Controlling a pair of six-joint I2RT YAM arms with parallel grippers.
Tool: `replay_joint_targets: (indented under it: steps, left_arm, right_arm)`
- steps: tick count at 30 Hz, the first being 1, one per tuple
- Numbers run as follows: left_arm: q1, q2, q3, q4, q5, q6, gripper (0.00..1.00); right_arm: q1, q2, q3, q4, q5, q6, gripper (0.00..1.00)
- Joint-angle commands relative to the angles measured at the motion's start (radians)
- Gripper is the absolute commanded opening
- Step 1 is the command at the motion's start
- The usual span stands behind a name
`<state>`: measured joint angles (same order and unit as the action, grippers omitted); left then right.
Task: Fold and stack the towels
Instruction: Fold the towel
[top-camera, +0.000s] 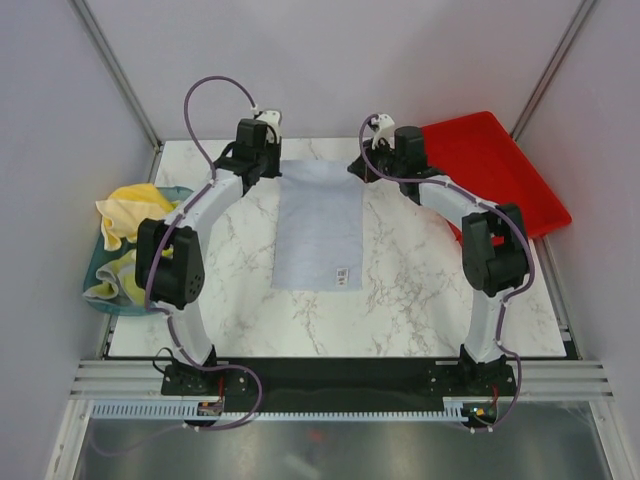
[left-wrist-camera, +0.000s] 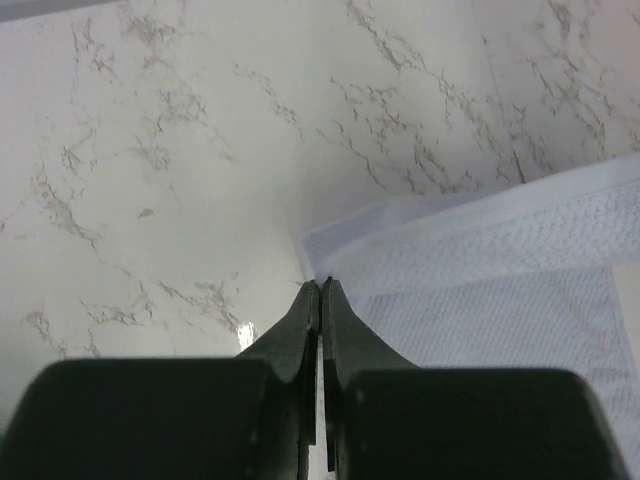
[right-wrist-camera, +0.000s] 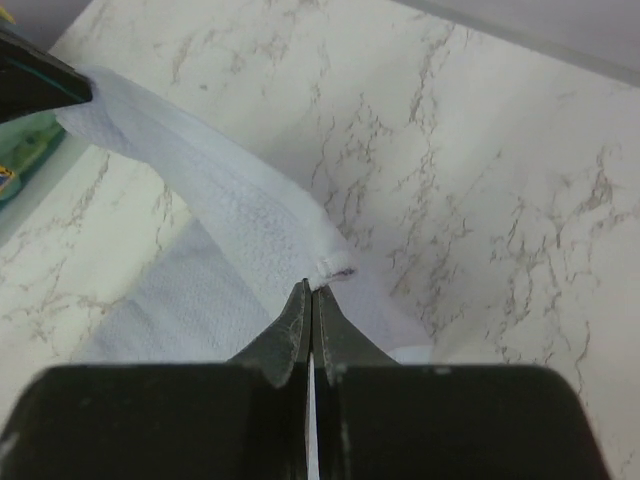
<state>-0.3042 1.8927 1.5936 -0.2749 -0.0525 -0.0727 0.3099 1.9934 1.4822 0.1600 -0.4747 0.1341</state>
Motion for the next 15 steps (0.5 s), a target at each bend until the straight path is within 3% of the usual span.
replay_joint_targets:
  steps: [1, 9, 15]
  left_arm:
    - [0.002, -0.150, -0.072, 0.043, 0.029, 0.025, 0.02]
    - [-0.019, -0.282, -0.286, 0.036, 0.092, -0.022, 0.02]
    - [-0.079, -0.372, -0.426, 0.005, 0.028, -0.078, 0.02]
  right_arm:
    - [-0.002, -0.119, -0.025, -0.071, -0.035, -0.087, 0.00]
    - [0.004, -0.310, -0.298, -0.017, -0.038, -0.010, 0.00]
    - [0.058, -0.458, -0.456, -0.004, -0.015, 0.042, 0.00]
